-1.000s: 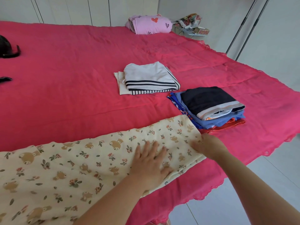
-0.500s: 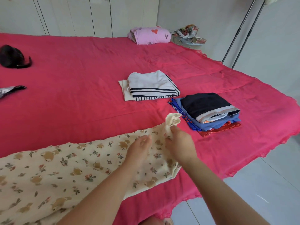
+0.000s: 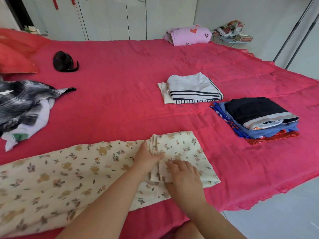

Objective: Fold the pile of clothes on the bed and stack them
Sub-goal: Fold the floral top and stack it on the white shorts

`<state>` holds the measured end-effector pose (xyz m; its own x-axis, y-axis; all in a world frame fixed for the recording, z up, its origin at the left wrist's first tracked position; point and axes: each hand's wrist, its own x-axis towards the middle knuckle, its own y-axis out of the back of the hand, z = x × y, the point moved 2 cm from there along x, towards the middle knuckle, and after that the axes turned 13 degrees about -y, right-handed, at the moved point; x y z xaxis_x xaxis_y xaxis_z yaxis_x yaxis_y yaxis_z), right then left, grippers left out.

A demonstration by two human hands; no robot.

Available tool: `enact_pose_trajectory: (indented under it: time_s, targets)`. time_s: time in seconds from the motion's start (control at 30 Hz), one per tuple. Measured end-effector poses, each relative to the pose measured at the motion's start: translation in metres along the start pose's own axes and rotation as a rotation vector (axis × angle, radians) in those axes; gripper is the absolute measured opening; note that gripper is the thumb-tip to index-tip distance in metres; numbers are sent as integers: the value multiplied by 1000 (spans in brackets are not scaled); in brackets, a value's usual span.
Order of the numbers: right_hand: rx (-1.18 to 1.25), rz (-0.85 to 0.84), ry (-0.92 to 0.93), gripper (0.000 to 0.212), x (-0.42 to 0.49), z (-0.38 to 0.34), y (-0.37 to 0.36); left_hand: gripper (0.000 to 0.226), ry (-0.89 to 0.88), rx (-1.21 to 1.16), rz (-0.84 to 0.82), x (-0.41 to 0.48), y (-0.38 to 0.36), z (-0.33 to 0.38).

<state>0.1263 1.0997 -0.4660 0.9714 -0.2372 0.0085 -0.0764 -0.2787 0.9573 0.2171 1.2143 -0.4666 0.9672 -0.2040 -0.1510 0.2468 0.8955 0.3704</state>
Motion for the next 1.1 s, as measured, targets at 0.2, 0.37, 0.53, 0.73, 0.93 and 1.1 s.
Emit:
enact_pose_trajectory:
  time_s: [0.2, 0.37, 0.53, 0.73, 0.93, 1.1]
  targets:
    - [103, -17, -118, 33, 4, 12, 12, 74, -224, 160, 92, 4, -16, 21]
    - [311, 110, -19, 41, -6, -17, 30, 73, -433, 40, 181, -7, 31, 41]
    - [339, 28, 272, 38, -26, -72, 13, 60, -385, 104, 262, -42, 105, 8]
    - [284, 25, 239, 29, -17, -63, -8, 58, -139, 650, 240, -65, 121, -35]
    - [-106, -150, 84, 50, -5, -23, -31, 61, -392, 938, -34, -60, 57, -51]
    - [-20, -106, 87, 52, -4, -8, -23, 64, -253, 985, -184, -56, 49, -71]
